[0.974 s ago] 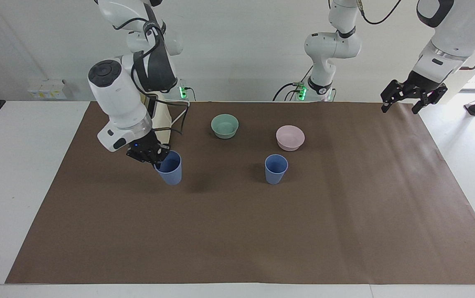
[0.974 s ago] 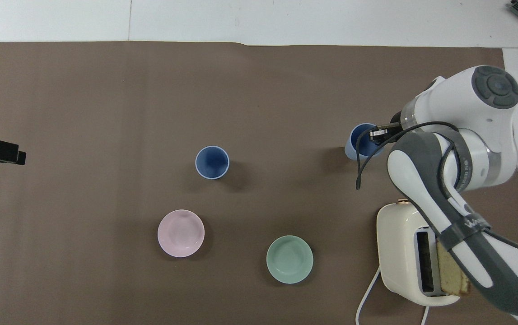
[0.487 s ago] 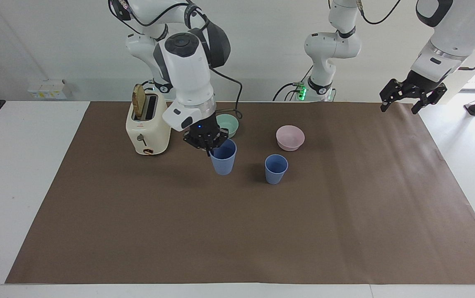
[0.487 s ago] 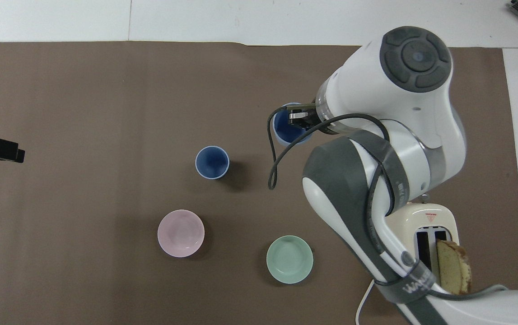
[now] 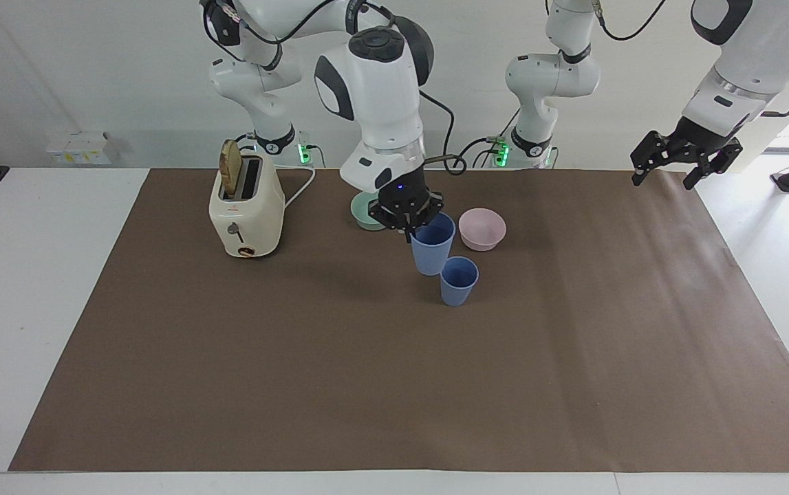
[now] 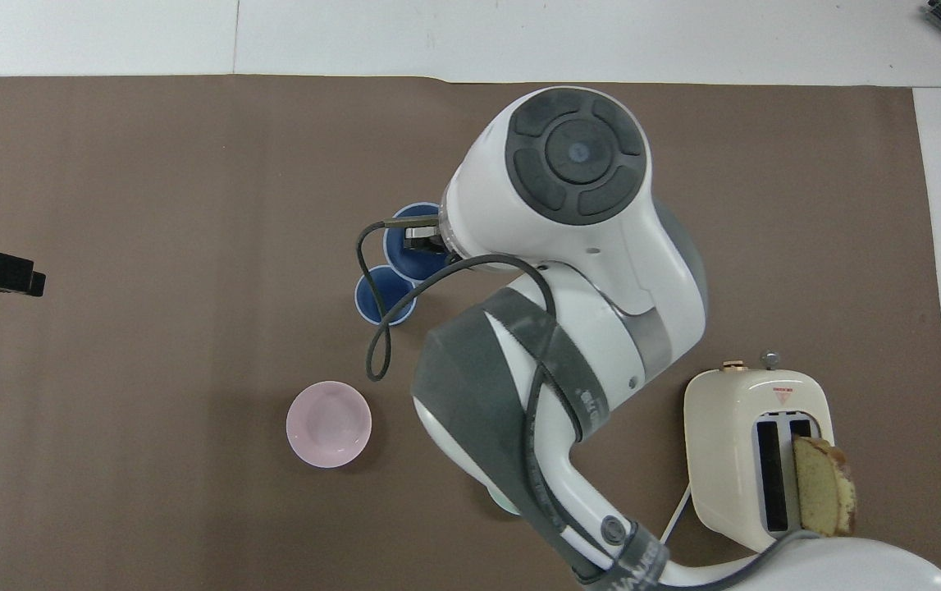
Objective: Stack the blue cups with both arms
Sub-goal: 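Carry the held cup over the center cup and lower it in, then open the right gripper to release the cup onto the stack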
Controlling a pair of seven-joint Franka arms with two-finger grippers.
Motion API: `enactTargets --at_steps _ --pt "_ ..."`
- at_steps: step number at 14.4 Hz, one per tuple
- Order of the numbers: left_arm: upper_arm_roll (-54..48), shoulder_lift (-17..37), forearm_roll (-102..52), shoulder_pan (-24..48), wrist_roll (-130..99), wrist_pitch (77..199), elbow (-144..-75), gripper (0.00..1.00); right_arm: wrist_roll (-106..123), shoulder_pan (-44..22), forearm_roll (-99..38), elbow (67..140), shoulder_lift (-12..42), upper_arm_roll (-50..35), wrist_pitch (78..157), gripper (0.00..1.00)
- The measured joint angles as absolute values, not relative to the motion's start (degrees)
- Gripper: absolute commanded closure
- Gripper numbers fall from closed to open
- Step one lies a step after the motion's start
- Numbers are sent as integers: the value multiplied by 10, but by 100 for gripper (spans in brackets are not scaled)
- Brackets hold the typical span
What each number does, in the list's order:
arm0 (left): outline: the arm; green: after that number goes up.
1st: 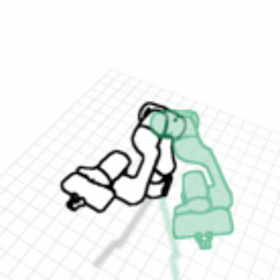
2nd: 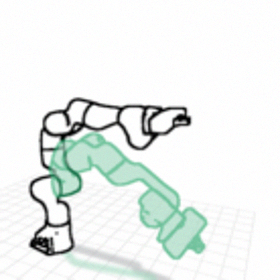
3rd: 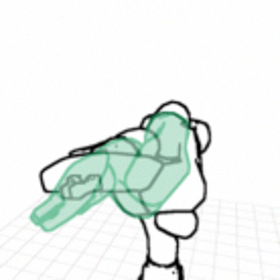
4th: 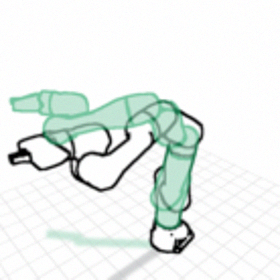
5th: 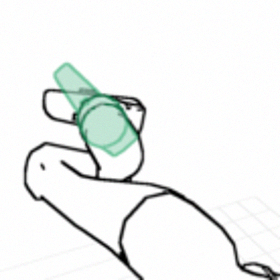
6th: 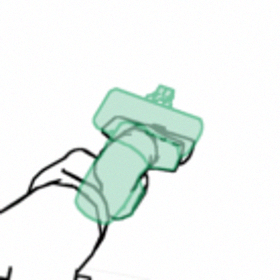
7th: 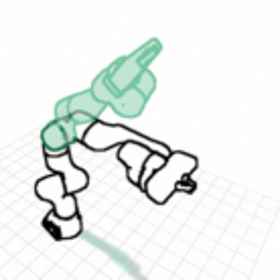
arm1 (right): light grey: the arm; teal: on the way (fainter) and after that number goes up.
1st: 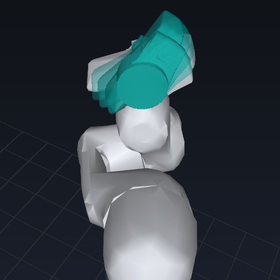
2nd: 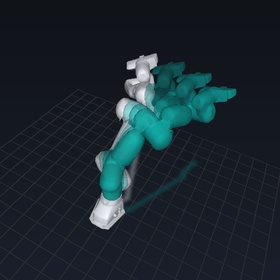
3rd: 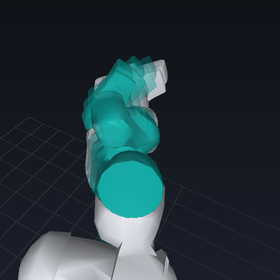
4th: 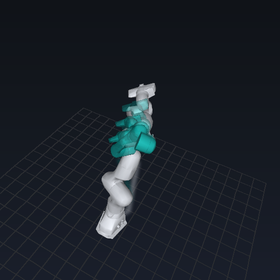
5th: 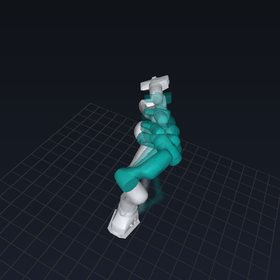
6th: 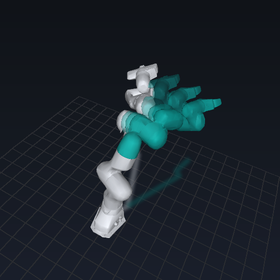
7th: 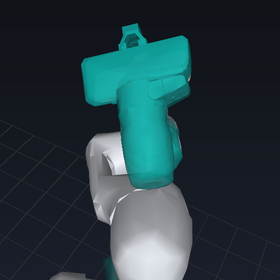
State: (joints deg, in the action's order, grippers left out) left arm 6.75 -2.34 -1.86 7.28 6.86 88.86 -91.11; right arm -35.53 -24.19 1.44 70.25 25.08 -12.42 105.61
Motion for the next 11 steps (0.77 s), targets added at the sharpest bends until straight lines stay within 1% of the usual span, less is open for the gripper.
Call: enactTargets --at_steps 4,11 --pt "68 -23 -19 73 69 889 -911 0 -389 -281 21 674 300 -123 1070 100" --pt "68 -23 -19 73 69 889 -911 0 -393 -291 41 671 332 -122 1071 100"
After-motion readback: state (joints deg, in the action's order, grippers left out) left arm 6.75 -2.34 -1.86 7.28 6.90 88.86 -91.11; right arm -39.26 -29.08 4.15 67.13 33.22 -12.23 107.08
